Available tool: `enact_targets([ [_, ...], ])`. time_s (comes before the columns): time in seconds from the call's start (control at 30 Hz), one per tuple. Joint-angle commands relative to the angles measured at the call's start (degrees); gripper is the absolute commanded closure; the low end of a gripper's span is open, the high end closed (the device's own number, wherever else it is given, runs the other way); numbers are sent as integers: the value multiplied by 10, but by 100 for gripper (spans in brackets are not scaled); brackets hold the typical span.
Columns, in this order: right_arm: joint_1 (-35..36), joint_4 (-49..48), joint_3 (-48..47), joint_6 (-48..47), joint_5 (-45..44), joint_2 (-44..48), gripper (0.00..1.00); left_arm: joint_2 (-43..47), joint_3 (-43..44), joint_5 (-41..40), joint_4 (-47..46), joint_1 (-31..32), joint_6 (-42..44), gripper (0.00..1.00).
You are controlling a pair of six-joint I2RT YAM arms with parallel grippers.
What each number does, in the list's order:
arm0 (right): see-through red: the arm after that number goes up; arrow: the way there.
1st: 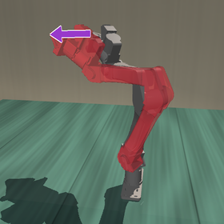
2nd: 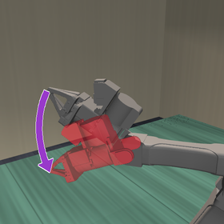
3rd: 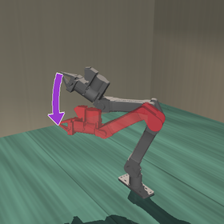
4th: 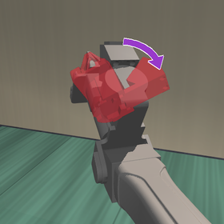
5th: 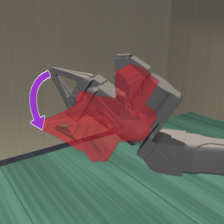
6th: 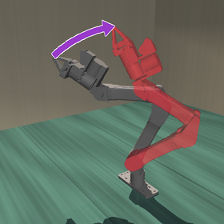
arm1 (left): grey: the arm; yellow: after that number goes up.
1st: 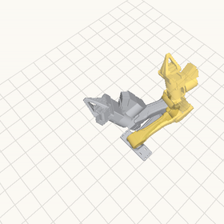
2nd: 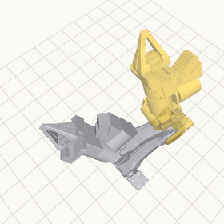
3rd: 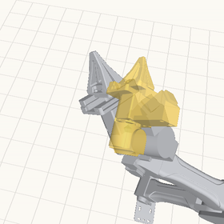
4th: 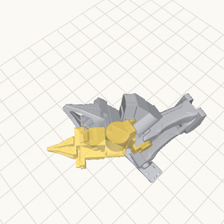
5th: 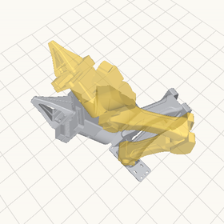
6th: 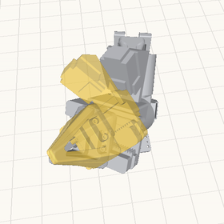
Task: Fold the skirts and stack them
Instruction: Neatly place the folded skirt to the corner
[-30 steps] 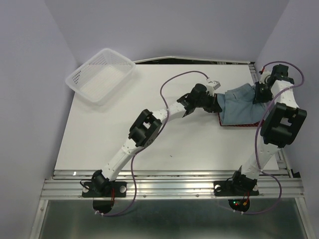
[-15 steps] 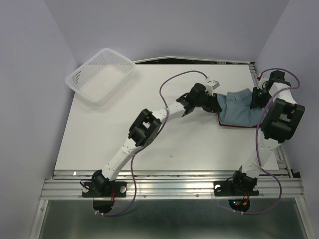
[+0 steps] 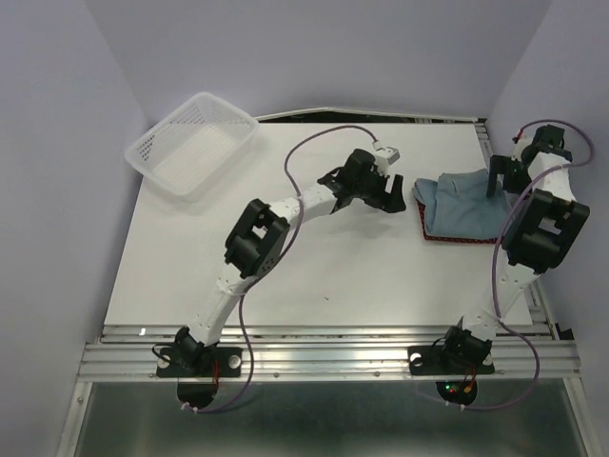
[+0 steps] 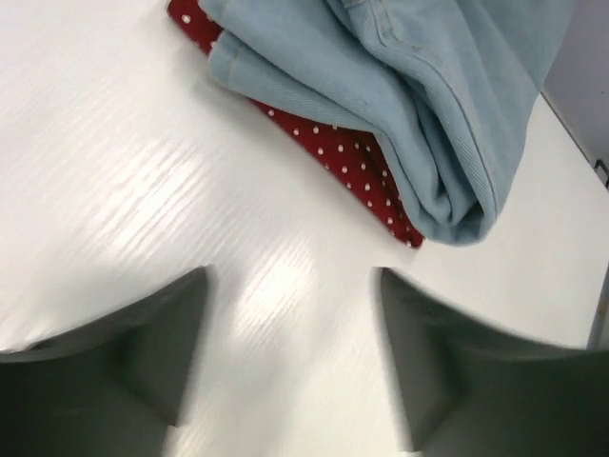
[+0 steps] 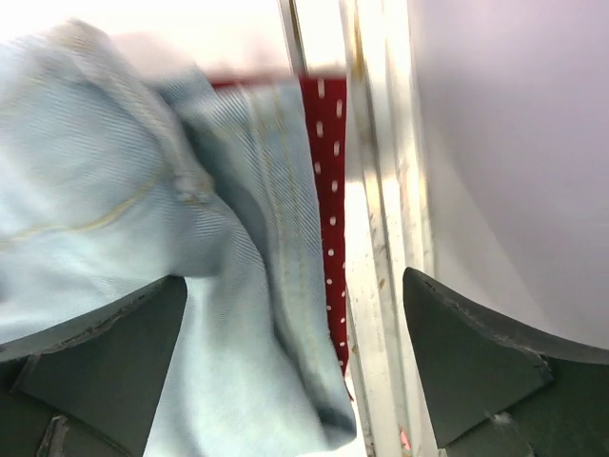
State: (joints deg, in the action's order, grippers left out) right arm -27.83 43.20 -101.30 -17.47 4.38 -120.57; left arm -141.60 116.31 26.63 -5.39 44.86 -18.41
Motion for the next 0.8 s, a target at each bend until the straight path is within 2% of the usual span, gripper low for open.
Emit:
enact_targets([
  [0.0,-4,35,-102,11,62,61,0,199,-76,-40,15,-21,75,3],
  [0.1,-4,53,-130,35,124,75,0,304,-178,-67,21,-43,119,1],
  [0.2,-4,55,-102,55,216,111,3,393,-263,-76,34,-69,149,1],
  [0.23,-4,46,-82,63,237,123,6,411,-295,-76,47,-76,154,1],
  [0.3,-4,15,-17,87,286,154,21,455,-323,-73,56,-98,169,1],
  [0.4,-4,-44,53,118,296,176,40,501,-368,-74,88,-120,181,1],
  [0.57,-4,-126,99,132,288,163,47,555,-417,-70,87,-126,196,1],
  [0.6,-4,-131,102,129,290,156,51,558,-420,-69,85,-126,194,1],
  [0.77,-4,-203,124,129,254,107,57,562,-439,-69,73,-127,188,2],
])
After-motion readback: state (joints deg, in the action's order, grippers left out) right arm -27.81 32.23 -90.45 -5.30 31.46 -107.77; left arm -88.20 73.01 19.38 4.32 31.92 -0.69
